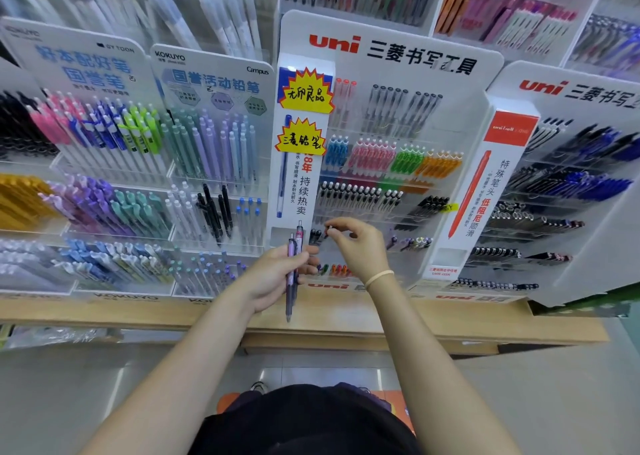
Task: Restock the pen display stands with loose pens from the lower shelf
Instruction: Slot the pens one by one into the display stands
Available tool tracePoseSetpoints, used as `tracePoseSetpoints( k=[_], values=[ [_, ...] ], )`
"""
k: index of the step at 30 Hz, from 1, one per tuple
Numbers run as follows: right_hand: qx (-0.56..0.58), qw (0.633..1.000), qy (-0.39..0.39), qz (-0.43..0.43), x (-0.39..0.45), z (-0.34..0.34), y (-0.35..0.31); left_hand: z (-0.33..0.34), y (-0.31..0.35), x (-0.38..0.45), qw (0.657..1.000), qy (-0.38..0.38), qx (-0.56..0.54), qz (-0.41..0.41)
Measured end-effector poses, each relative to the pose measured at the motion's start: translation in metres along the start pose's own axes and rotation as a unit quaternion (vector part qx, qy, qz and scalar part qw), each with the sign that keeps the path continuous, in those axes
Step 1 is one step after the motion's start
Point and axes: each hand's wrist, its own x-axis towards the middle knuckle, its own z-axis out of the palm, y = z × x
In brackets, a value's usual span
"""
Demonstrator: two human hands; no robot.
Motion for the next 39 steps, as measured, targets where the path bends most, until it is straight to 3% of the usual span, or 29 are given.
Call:
tracePoseSetpoints(
  k=[4,13,15,18,21,24,26,30,32,39],
  values=[
    [-0.018,1.0,-0.011,0.003,0.003,0.003,0.002,0.003,0.0,-0.003,0.999,-0.034,-0.027,-0.008],
    [-0.049,0.997,-0.05,0.033,0.007,0.009,0.002,0.004,0.0,-0.001,1.0,-0.017,-0.022,-0.005],
    [-0.047,0.998,-0.026,0.031,0.007,0.003,-0.003,0.004,0.0,-0.002,1.0,-0.02,-0.022,0.006],
    [0.07,0.996,0.028,0.045,0.001,-0.009,-0.017,0.004,0.003,-0.004,0.999,-0.014,0.011,0.032],
    [0.212,0.971,-0.054,0.097,-0.005,-0.02,-0.03,0.008,0.003,-0.001,0.997,-0.016,0.056,0.051],
    [0.27,0.952,-0.101,0.107,-0.009,-0.024,-0.028,0.013,0.002,0.003,0.996,-0.016,0.07,0.053],
    [0.289,0.949,-0.067,0.105,-0.009,-0.026,-0.024,0.015,0.001,0.006,0.996,-0.01,0.079,0.049],
    [0.272,0.95,0.123,0.089,-0.004,-0.039,-0.02,0.017,-0.003,0.011,0.994,0.019,0.103,0.038],
    [0.272,0.946,0.167,0.061,-0.001,-0.046,-0.02,0.02,-0.004,0.012,0.991,0.036,0.123,0.032],
    [0.185,0.977,0.102,0.033,0.002,-0.027,-0.005,0.022,-0.006,0.017,0.994,0.06,0.092,0.02]
  ],
)
